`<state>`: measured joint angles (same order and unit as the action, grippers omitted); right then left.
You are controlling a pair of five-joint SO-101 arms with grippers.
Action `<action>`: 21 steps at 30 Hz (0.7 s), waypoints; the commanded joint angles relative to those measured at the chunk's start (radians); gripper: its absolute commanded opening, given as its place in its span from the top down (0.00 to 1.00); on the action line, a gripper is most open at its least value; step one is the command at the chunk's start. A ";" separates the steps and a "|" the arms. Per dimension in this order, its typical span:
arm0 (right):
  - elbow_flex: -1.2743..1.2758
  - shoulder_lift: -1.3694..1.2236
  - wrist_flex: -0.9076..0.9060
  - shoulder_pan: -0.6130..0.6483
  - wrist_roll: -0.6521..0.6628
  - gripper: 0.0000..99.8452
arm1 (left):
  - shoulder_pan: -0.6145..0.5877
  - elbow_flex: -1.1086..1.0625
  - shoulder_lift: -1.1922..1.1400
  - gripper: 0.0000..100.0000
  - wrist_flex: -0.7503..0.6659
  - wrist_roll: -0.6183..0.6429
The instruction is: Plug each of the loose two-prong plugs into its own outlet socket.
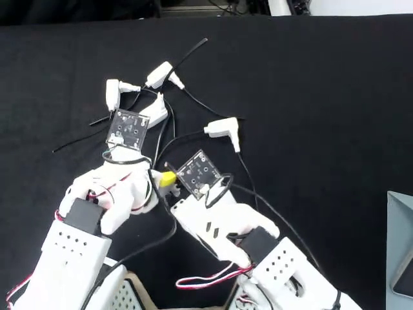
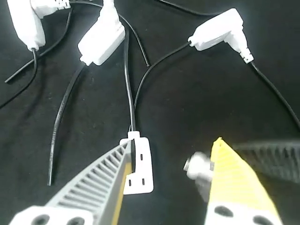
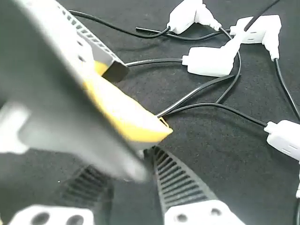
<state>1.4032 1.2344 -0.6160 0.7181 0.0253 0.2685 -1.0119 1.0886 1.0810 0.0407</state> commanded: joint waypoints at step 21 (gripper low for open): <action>-0.016 0.010 0.014 -0.216 0.000 0.99 | -0.263 0.030 -0.318 0.66 0.051 -0.222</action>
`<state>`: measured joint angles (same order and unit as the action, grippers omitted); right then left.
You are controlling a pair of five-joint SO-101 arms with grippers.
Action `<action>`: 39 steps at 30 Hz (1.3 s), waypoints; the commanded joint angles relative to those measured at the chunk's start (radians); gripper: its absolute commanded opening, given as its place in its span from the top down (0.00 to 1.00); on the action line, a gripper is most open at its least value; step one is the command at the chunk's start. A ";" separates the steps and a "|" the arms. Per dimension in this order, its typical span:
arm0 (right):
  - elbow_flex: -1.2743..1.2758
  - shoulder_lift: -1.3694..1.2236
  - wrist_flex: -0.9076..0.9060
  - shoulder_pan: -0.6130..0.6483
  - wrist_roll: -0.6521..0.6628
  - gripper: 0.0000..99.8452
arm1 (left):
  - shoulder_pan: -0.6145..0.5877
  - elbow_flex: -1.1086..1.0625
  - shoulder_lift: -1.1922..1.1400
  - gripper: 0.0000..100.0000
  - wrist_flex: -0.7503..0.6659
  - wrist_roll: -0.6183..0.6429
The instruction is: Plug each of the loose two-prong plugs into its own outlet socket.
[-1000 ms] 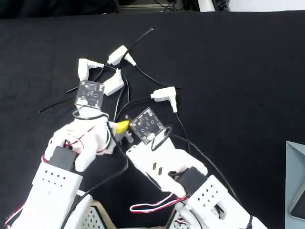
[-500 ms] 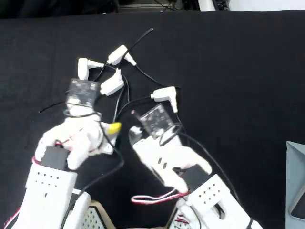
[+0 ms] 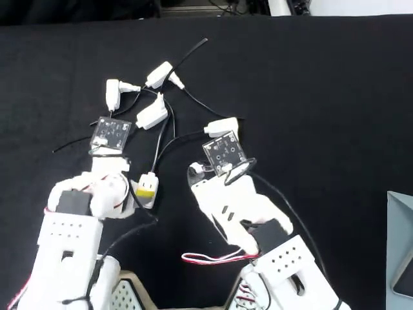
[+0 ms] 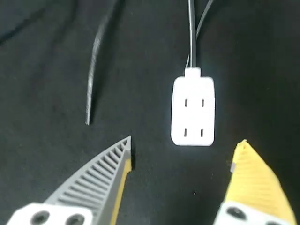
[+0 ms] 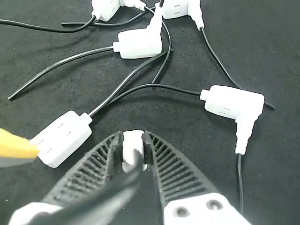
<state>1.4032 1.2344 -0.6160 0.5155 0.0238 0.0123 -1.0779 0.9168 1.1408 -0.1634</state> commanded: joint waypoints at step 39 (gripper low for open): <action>0.001 0.013 0.011 -0.015 0.002 0.99 | 0.226 0.524 -0.824 0.71 -0.089 -0.288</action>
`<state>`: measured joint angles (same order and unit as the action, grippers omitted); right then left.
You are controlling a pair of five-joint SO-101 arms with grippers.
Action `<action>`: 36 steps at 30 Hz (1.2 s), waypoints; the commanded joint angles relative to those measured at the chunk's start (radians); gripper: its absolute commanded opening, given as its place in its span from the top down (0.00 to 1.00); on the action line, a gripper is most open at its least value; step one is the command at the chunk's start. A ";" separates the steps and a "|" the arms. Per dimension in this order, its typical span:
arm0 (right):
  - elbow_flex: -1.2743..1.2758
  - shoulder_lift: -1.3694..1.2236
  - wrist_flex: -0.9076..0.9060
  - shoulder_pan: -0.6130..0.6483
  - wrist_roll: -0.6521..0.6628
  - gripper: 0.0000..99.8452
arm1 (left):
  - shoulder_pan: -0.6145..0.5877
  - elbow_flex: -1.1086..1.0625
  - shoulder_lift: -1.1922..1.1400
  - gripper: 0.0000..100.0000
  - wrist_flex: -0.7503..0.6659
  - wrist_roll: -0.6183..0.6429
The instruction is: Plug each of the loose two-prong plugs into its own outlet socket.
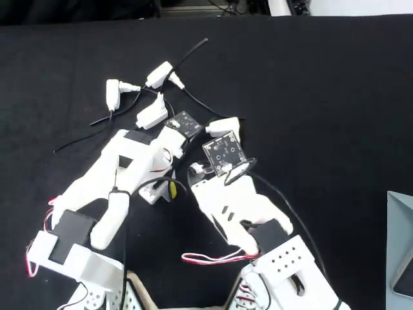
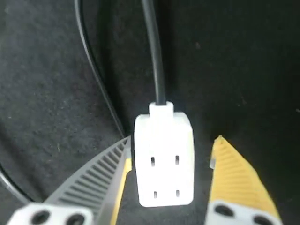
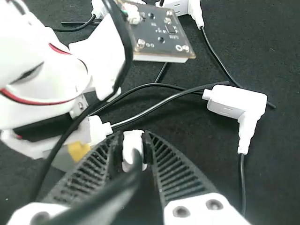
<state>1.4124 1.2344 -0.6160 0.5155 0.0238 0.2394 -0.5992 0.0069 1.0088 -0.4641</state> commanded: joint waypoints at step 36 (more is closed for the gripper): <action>-0.341 -0.736 0.322 0.272 0.064 0.99 | -0.800 -0.728 1.057 0.71 -0.138 0.288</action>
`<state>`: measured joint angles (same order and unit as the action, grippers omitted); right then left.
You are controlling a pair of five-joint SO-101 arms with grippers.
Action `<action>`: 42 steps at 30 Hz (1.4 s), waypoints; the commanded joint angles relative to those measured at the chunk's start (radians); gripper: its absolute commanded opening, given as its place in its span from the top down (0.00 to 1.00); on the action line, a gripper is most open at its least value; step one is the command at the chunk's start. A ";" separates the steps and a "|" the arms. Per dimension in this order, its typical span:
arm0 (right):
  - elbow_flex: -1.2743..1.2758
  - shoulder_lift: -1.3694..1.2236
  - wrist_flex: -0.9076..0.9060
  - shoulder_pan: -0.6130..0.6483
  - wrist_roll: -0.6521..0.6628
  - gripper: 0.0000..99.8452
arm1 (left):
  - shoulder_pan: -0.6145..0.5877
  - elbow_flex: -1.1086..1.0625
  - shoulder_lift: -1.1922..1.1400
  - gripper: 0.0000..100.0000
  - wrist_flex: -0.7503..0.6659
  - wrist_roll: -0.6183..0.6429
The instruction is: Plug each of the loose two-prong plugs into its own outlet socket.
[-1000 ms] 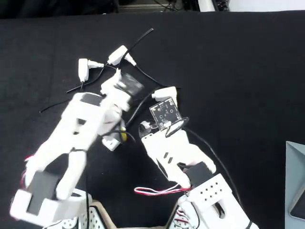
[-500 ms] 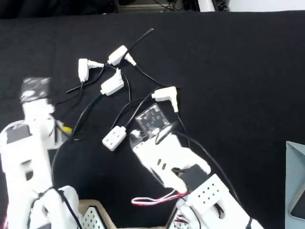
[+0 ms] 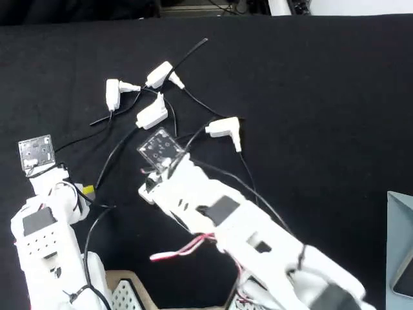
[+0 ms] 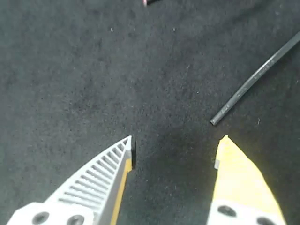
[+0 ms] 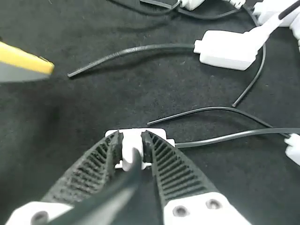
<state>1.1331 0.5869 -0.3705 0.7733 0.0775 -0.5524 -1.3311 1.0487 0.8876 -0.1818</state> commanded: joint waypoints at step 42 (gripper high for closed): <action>-0.002 -0.165 0.078 0.075 -0.014 0.99 | -0.008 0.002 0.017 0.71 -0.017 0.005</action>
<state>1.1377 0.4335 -0.2923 0.8424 0.0775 -0.5524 -1.3311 1.0487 0.8876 -0.1818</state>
